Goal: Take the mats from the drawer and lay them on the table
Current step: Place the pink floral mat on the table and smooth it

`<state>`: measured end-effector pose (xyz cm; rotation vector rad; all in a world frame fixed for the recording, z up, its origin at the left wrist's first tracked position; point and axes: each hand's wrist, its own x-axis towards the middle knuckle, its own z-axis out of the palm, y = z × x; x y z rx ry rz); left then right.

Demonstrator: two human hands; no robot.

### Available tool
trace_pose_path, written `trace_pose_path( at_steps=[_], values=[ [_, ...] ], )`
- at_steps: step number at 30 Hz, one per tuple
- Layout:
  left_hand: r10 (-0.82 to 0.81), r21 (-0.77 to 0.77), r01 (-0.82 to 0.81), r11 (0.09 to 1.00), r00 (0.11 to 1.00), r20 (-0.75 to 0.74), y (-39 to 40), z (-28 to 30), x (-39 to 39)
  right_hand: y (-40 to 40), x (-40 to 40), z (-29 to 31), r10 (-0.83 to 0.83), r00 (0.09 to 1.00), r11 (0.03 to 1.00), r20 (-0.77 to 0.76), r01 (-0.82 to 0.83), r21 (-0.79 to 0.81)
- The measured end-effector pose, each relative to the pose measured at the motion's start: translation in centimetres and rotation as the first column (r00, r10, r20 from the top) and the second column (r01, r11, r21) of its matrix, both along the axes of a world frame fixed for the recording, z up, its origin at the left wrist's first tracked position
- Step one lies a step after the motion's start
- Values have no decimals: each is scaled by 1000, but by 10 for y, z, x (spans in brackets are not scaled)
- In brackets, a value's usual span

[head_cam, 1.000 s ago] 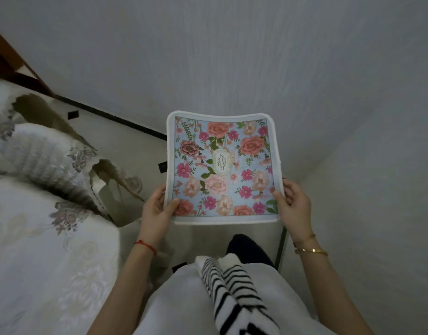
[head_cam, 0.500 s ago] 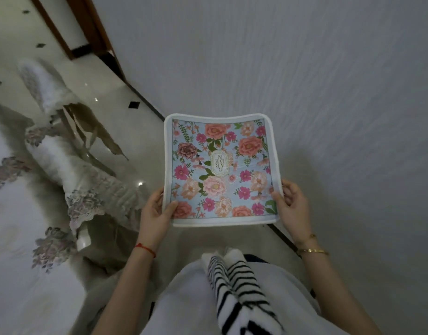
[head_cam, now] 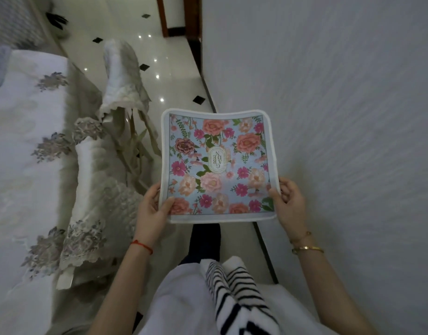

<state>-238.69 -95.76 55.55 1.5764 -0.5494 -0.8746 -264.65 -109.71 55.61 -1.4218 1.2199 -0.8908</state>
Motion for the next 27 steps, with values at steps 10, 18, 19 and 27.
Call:
trace_pose_path(
  at_steps=[10,18,19,27],
  values=[
    [170,-37,-168,985,982,86,-152,23,135,-204,163,6,170,983,982,-72,-175,-71],
    [326,-28,-325,945,942,78,-237,33,220,-329,283,11,305,948,947,-93,-312,-77],
    [354,-30,-353,935,932,80,-247,32,230,-343,300,11,335,939,938,-82,-341,-69],
    [638,-88,-632,770,764,95,-331,27,300,-472,458,16,627,779,773,-33,-626,-102]
  ],
)
